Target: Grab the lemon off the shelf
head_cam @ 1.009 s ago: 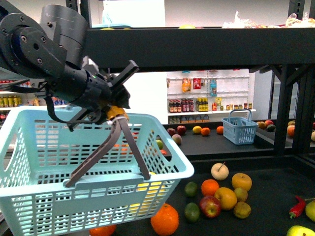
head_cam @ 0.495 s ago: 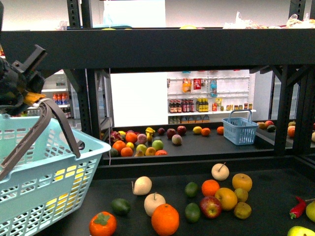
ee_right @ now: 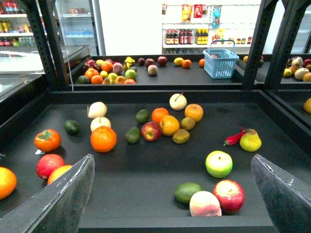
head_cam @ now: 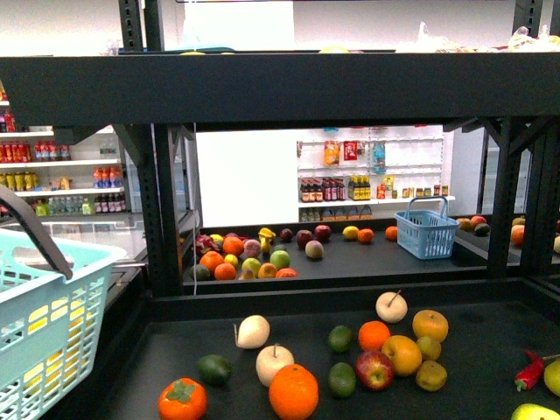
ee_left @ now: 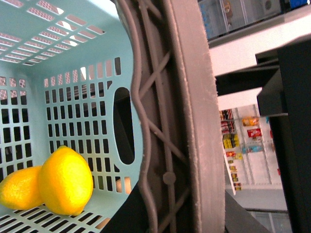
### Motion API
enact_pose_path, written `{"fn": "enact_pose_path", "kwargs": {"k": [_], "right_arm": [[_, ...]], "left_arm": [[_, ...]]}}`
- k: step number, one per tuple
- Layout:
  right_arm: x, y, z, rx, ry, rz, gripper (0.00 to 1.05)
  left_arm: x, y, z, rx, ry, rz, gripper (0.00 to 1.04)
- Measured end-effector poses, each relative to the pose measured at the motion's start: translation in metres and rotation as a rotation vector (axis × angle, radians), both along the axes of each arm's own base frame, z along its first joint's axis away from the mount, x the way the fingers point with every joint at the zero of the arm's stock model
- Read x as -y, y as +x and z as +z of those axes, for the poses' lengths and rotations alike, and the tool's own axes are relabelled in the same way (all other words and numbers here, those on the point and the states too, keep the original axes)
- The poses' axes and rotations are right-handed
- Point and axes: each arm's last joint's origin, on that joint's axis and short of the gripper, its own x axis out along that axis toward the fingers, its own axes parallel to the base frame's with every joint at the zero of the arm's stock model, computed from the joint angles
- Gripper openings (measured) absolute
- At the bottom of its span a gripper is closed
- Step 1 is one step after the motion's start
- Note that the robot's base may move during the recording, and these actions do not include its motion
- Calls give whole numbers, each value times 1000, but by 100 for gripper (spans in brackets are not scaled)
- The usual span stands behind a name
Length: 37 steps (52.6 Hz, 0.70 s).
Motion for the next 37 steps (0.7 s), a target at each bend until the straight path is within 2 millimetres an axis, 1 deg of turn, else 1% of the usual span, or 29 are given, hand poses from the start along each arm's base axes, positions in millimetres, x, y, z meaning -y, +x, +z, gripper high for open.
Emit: {"fn": "enact_pose_path", "kwargs": {"k": [9, 16, 21, 29, 37], "right_arm": [[0, 0, 0, 0, 0, 0, 97], [0, 0, 0, 0, 0, 0, 97], [0, 0, 0, 0, 0, 0, 97], [0, 0, 0, 0, 0, 0, 97], [0, 0, 0, 0, 0, 0, 97]], "left_arm": [[-27, -7, -10, 14, -45, 61, 15], [-41, -11, -15, 30, -92, 95, 15], [-48, -10, -19, 38, -124, 107, 15], [-61, -5, -32, 61, -183, 140, 14], [-74, 1, -40, 102, -202, 171, 13]]}}
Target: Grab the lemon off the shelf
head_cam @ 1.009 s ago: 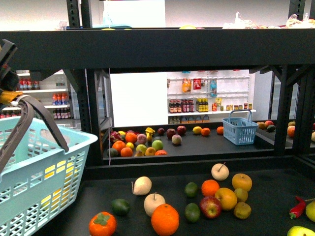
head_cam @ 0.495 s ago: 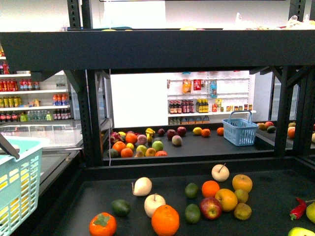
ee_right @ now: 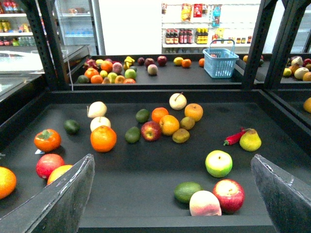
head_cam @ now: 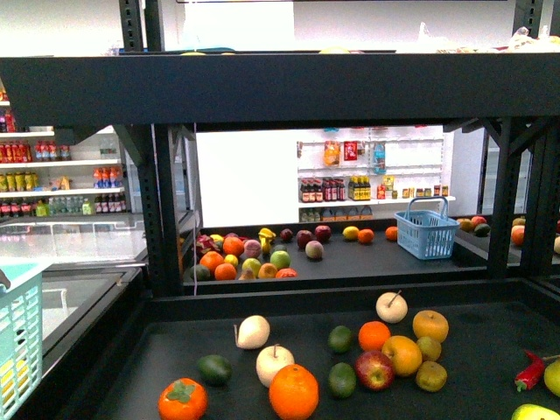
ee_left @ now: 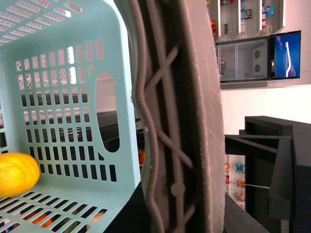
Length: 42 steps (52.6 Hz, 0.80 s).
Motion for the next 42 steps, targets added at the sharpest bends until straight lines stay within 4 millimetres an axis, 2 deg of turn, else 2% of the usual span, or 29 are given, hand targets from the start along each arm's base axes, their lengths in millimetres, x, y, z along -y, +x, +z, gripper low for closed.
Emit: {"fn": "enact_pose_path", "kwargs": {"k": [24, 26, 42], "right_arm": [[0, 0, 0, 0, 0, 0, 97], [0, 0, 0, 0, 0, 0, 97], [0, 0, 0, 0, 0, 0, 97]], "left_arm": [[-5, 4, -7, 32, -2, -14, 13], [-5, 3, -8, 27, 0, -15, 24], [-4, -6, -10, 2, -1, -30, 77]]}}
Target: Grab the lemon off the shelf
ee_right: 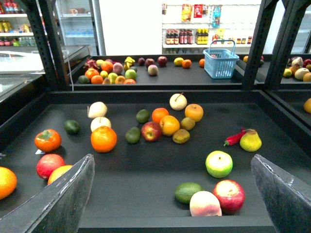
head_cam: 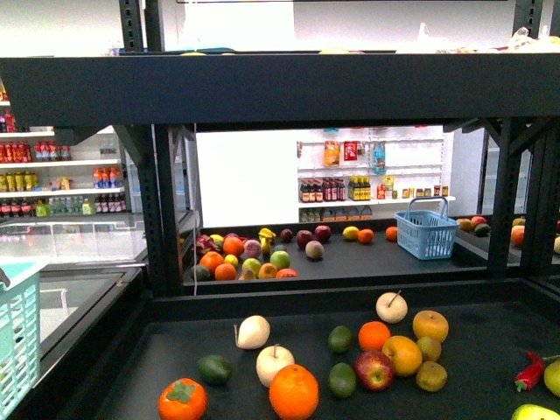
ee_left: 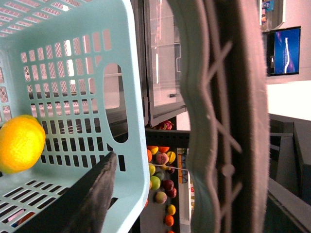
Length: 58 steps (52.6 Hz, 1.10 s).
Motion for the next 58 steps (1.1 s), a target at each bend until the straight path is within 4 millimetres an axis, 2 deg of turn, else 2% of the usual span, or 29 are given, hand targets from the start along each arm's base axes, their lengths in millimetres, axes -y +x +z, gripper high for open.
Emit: {"fn": "enact_pose_path", "kwargs": {"k": [6, 22, 34, 50, 55, 58], "right_arm": [[0, 0, 0, 0, 0, 0, 97], [0, 0, 0, 0, 0, 0, 97], [0, 0, 0, 0, 0, 0, 97], [0, 0, 0, 0, 0, 0, 97], [0, 0, 0, 0, 0, 0, 97], [0, 0, 0, 0, 0, 0, 97]], "left_arm": [[3, -8, 9, 21, 6, -7, 99], [11, -29, 13, 27, 0, -19, 97], [18, -50, 25, 38, 4, -23, 97], [30, -92, 30, -56, 3, -18, 97], [38, -107, 38, -97, 64, -20, 97], [49, -115, 50, -122, 190, -36, 97]]}}
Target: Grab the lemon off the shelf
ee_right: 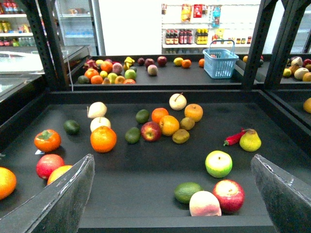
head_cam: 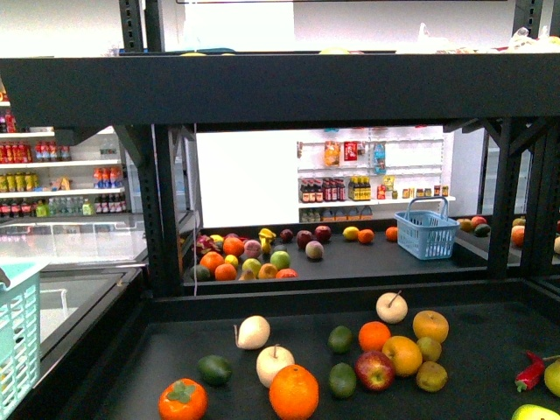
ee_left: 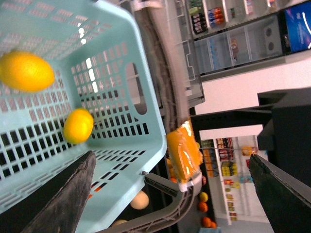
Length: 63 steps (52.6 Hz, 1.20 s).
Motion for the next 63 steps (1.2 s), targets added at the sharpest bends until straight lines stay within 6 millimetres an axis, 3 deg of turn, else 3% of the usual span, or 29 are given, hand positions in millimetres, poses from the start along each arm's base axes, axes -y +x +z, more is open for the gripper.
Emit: {"fn": "enact_pose_path", "kwargs": {"k": [6, 18, 25, 30, 33, 35, 43, 51, 57, 63], "right_arm": [[0, 0, 0, 0, 0, 0, 97], [0, 0, 0, 0, 0, 0, 97], [0, 0, 0, 0, 0, 0, 97], [0, 0, 0, 0, 0, 0, 97], [0, 0, 0, 0, 0, 0, 97], [0, 0, 0, 0, 0, 0, 97], [0, 0, 0, 0, 0, 0, 97], [0, 0, 0, 0, 0, 0, 97], [0, 0, 0, 0, 0, 0, 97], [0, 0, 0, 0, 0, 0, 97]], "left_arm": [[27, -5, 19, -57, 316, -113, 97], [89, -10, 37, -129, 890, -417, 97], [133, -34, 42, -79, 1140, -611, 97], [150, -54, 33, -58, 1211, -662, 97], [154, -63, 27, -62, 1223, -649, 97], [154, -69, 20, -62, 1215, -591, 91], [138, -102, -20, -23, 1199, -526, 63], [124, -117, -56, -50, 1198, -536, 35], [114, -129, -78, -46, 1197, -539, 4], [109, -136, -90, -50, 1194, -535, 2]]}}
